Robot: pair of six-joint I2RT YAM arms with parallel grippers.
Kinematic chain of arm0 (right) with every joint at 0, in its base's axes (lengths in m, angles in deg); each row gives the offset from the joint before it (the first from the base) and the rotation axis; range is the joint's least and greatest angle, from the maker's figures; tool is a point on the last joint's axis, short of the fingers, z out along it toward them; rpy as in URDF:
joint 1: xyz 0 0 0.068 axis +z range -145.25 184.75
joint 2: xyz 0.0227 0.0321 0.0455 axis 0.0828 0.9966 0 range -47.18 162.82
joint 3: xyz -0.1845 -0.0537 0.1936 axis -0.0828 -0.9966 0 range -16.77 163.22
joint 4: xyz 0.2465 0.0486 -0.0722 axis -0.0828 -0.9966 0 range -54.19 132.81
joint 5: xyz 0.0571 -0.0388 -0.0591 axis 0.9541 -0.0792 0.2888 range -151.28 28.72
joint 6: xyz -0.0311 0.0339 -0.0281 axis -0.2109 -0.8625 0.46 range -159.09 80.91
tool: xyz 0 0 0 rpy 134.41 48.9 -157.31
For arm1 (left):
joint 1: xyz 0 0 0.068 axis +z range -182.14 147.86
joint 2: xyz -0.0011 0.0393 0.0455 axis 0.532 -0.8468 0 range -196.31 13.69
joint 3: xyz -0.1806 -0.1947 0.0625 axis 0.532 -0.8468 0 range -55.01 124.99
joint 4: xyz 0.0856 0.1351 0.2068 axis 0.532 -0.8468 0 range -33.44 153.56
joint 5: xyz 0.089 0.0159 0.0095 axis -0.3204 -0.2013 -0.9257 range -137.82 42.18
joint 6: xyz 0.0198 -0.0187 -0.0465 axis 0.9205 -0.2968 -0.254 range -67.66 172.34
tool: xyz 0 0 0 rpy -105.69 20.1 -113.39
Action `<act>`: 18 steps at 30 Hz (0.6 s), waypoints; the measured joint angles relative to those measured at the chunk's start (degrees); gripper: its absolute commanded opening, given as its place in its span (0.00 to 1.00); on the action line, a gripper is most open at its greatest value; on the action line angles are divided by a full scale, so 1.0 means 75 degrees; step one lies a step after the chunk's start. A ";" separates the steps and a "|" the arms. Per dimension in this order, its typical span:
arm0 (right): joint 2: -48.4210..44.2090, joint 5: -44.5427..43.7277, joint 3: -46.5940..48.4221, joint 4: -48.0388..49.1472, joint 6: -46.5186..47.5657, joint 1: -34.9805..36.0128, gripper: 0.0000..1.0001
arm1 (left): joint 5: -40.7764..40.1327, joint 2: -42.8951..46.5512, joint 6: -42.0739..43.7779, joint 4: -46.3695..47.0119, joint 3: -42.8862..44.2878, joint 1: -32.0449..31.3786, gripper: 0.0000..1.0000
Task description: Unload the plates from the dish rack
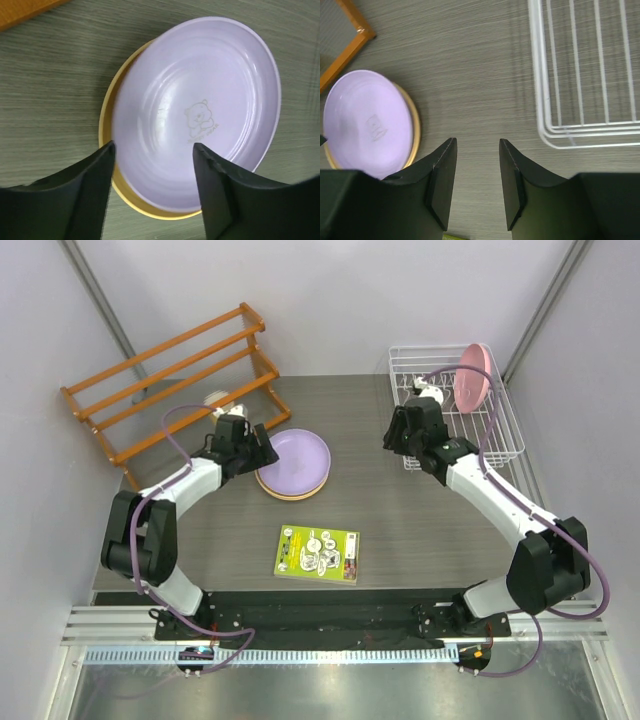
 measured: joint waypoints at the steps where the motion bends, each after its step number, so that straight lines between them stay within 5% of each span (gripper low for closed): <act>1: 0.0000 -0.0055 0.0000 -0.0026 0.0041 -0.0079 0.45 | 0.0000 0.0000 0.0026 -0.0032 0.0015 0.0000 0.78; 8: 0.0003 -0.0985 0.0437 -0.0376 0.0726 -0.0997 0.45 | -0.0184 0.0038 0.0108 -0.0463 0.0143 0.0000 0.90; 9: 0.0009 -0.1244 0.0600 -0.0417 0.0857 -0.1142 0.45 | -0.0224 0.0082 0.0108 -0.0522 0.0146 0.0000 0.99; 18: 0.1454 -0.3730 0.2425 0.0644 0.2655 -0.2020 0.46 | 0.0038 0.0985 0.0105 -0.0586 0.0248 0.0000 0.99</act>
